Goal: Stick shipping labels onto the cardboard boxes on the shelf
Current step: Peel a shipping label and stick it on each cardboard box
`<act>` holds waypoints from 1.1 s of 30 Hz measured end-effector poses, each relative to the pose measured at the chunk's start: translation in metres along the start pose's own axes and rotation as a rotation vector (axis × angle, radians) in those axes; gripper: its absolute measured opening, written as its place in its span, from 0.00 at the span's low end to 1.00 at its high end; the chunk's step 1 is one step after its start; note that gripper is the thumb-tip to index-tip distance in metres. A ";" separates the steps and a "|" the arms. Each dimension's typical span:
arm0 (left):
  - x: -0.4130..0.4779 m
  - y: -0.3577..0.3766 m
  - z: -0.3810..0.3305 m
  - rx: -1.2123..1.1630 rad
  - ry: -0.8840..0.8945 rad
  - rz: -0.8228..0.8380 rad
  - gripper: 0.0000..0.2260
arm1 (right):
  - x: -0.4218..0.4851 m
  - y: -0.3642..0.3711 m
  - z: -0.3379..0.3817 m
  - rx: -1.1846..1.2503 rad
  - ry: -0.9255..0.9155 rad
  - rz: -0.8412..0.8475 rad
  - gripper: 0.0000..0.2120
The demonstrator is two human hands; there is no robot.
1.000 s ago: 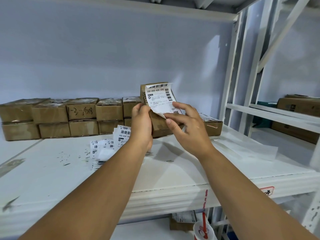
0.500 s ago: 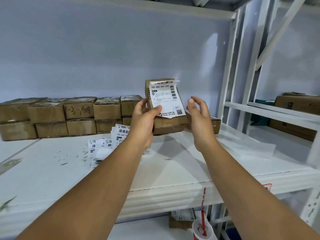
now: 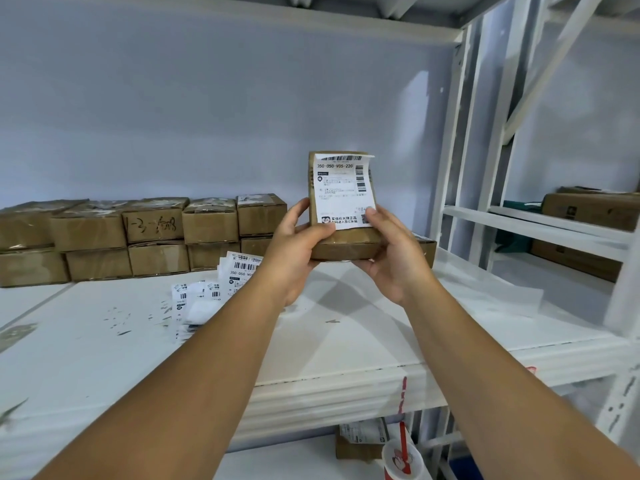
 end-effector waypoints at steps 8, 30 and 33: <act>-0.001 -0.002 0.000 0.027 0.020 -0.023 0.23 | 0.000 0.004 0.000 -0.063 -0.069 0.103 0.24; 0.005 -0.020 -0.007 -0.145 0.049 -0.349 0.21 | -0.002 0.008 -0.004 -0.347 -0.012 0.193 0.27; 0.006 -0.025 -0.009 -0.199 0.033 -0.411 0.20 | -0.003 0.011 -0.005 -0.380 -0.021 0.224 0.27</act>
Point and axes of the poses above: each hand's wrist, its own x-axis towards the middle knuckle, its own y-axis out of the palm, z = x × y, the point moved 3 cm from there along x, towards the middle knuckle, and after that the axes turned 14 degrees about -x, right-handed, at the moved point
